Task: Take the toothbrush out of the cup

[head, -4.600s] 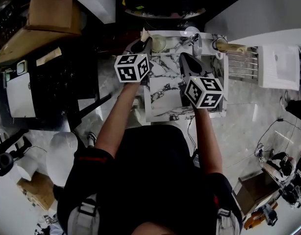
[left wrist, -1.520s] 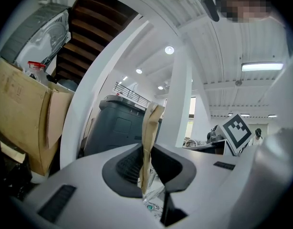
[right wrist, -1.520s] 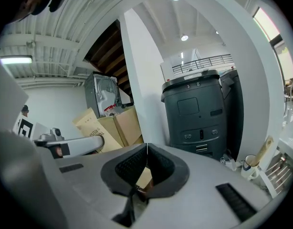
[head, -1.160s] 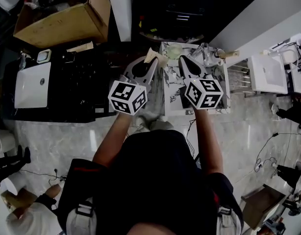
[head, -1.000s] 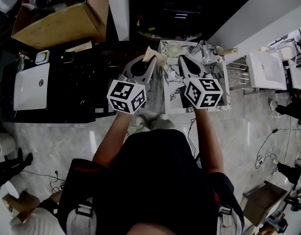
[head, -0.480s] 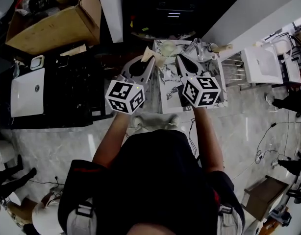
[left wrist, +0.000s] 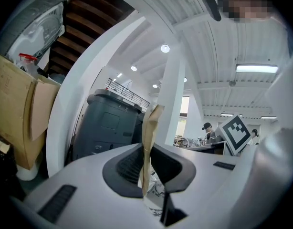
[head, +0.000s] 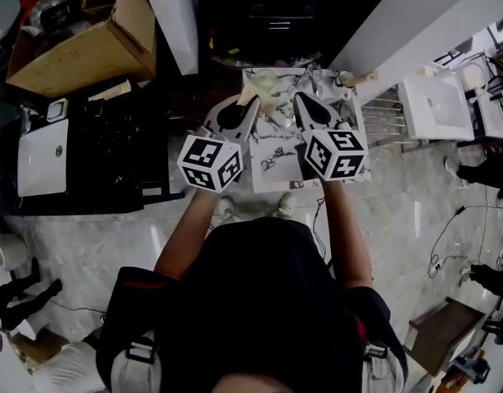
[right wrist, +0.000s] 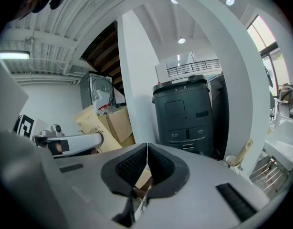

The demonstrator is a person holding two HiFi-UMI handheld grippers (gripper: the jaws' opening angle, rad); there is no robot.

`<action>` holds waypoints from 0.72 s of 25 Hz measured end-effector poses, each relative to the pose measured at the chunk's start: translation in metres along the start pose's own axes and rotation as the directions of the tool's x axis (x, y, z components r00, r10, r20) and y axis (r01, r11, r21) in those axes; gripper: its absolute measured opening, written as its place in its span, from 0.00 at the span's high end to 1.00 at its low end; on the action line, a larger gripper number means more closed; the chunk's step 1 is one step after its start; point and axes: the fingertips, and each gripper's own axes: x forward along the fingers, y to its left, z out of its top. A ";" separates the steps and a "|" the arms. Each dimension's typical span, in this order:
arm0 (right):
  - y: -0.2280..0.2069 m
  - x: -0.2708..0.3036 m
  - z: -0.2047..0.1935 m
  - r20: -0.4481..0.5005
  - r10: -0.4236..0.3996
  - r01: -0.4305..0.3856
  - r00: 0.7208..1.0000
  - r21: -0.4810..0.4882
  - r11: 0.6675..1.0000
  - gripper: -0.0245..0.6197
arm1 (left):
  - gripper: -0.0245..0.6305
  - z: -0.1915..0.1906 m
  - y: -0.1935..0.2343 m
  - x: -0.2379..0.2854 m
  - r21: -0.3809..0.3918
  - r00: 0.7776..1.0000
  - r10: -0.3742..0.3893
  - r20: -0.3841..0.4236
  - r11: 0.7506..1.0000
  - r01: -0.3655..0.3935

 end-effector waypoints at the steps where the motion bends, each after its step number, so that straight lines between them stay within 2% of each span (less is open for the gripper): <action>1: -0.007 -0.003 0.001 0.000 0.000 0.000 1.000 0.005 1.000 0.91 | 0.88 -0.001 -0.004 0.005 0.001 1.000 0.002 -0.002 1.000 -0.002; 18: -0.115 -0.024 -0.002 0.009 0.040 -0.040 0.999 0.074 0.996 0.91 | 0.88 -0.030 -0.073 0.090 0.029 0.997 0.041 -0.066 0.999 -0.039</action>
